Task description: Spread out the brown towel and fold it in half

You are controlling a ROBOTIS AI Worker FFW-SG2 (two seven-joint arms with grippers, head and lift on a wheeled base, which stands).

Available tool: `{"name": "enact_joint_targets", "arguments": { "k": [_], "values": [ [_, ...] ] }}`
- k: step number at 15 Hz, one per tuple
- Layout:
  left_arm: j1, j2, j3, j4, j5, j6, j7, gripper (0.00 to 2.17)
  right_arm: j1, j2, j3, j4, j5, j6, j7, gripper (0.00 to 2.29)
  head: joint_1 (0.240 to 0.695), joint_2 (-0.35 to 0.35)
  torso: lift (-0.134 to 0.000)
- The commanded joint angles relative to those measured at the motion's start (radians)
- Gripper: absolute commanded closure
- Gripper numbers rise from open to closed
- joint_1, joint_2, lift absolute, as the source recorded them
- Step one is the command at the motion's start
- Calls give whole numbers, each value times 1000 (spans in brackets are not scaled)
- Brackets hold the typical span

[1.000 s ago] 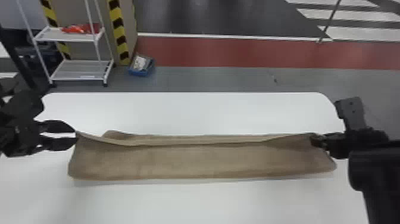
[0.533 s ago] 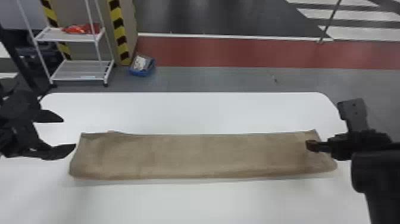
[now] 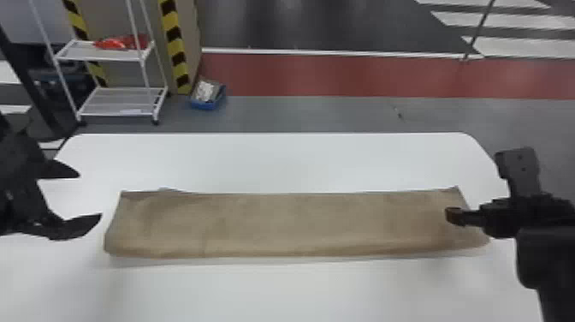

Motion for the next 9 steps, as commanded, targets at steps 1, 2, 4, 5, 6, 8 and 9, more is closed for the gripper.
{"name": "enact_joint_targets", "arguments": {
  "k": [1, 2, 4, 5, 6, 8, 9],
  "values": [
    [11, 0, 19, -3, 24, 0, -1, 73, 11, 1, -2, -14, 0, 5, 0, 100, 695, -50, -128],
    [11, 2, 24, -3, 33, 0, -1, 73, 12, 4, -2, -17, 0, 14, 0, 100, 695, -48, -128],
    [12, 2, 36, -3, 50, 0, 0, 76, 14, 13, -2, -26, 0, 14, 0, 100, 695, -46, -128],
    [14, 3, 40, -3, 59, 0, 0, 76, 14, 16, -2, -26, 0, 14, 0, 100, 695, -44, -128],
    [14, 5, 42, -3, 64, 0, 0, 76, 14, 19, -2, -28, 0, 14, 0, 97, 695, -42, -128],
    [15, 9, 45, -1, 67, 0, 0, 80, 14, 22, 2, -28, 4, 17, 2, 97, 695, -34, -128],
    [15, 11, 47, 0, 68, 0, 0, 80, 14, 24, 3, -28, 8, 14, 2, 97, 695, -32, -128]
  ]
}}
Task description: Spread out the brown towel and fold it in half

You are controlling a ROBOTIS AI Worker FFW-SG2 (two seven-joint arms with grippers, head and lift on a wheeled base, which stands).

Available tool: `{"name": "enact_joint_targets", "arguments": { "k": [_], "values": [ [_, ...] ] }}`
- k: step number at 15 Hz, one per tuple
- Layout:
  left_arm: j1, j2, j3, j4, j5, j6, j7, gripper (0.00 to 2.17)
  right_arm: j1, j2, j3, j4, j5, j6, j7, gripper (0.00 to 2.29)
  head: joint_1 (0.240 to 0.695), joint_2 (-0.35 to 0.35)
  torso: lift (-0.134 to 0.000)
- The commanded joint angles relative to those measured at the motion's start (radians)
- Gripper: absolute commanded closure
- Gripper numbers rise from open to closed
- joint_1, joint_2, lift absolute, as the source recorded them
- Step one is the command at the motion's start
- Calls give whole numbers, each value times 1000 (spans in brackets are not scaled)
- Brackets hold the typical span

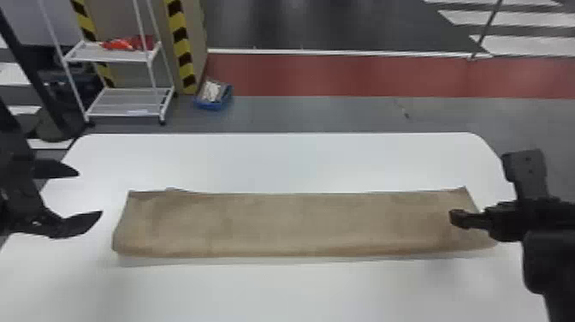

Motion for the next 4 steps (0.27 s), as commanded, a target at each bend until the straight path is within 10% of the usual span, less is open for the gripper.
{"name": "enact_joint_targets", "arguments": {
  "k": [1, 4],
  "values": [
    [1, 3, 2, 2, 2, 0, 0, 80, 0, 4, 3, 0, 6, 2, 0, 97, 695, -30, -128],
    [2, 4, 2, 7, 8, -3, 0, 80, 0, 7, 6, -2, 12, 2, 0, 97, 695, -25, -128]
  ]
}}
